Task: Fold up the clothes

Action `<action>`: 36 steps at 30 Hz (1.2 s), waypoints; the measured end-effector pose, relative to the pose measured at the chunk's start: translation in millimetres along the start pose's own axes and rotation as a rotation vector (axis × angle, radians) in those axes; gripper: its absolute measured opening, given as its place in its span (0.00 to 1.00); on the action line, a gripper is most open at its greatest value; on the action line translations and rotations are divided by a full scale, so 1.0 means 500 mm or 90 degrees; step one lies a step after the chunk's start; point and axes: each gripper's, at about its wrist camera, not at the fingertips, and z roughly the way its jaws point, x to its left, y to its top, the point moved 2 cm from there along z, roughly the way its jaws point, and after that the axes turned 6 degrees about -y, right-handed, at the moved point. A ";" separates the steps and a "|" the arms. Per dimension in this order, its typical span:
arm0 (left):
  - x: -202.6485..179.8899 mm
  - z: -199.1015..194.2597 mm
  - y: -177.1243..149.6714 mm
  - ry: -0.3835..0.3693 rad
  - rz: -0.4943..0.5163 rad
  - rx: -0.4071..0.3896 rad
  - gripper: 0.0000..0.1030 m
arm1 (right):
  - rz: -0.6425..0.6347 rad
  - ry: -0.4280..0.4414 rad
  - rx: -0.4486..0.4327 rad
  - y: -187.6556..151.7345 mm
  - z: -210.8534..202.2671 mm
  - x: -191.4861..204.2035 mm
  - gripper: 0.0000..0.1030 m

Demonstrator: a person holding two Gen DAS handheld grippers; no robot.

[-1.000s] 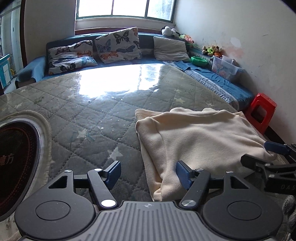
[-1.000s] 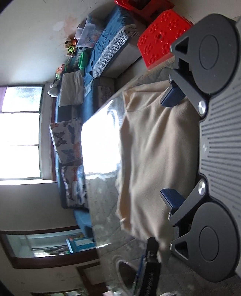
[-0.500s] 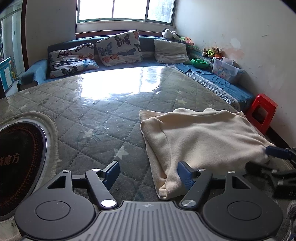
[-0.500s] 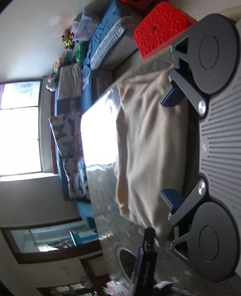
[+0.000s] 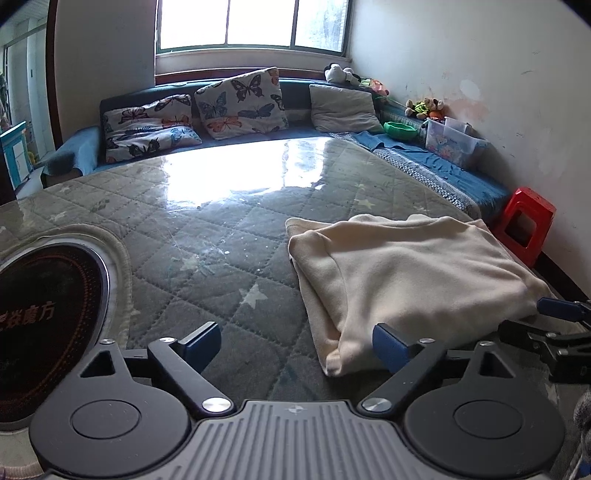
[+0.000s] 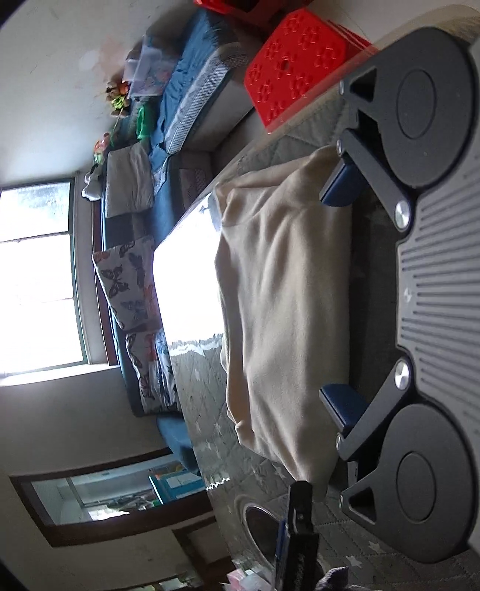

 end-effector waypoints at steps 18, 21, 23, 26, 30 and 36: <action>-0.002 -0.080 -0.066 -0.005 0.011 -0.025 1.00 | -0.001 -0.071 0.006 -0.036 -0.027 0.024 1.00; 0.002 -0.087 -0.074 -0.003 0.003 -0.026 1.00 | 0.001 -0.075 0.005 -0.039 -0.033 0.028 1.00; 0.002 -0.092 -0.078 0.002 0.002 -0.028 1.00 | 0.002 -0.082 0.002 -0.040 -0.036 0.031 1.00; 0.005 -0.101 -0.083 0.005 0.001 -0.031 1.00 | 0.002 -0.086 0.003 -0.045 -0.041 0.036 1.00; 0.005 -0.111 -0.092 0.009 -0.001 -0.034 1.00 | 0.004 -0.088 0.004 -0.054 -0.048 0.044 1.00; 0.004 -0.123 -0.104 0.010 -0.002 -0.034 1.00 | -0.001 -0.096 0.004 -0.066 -0.056 0.050 1.00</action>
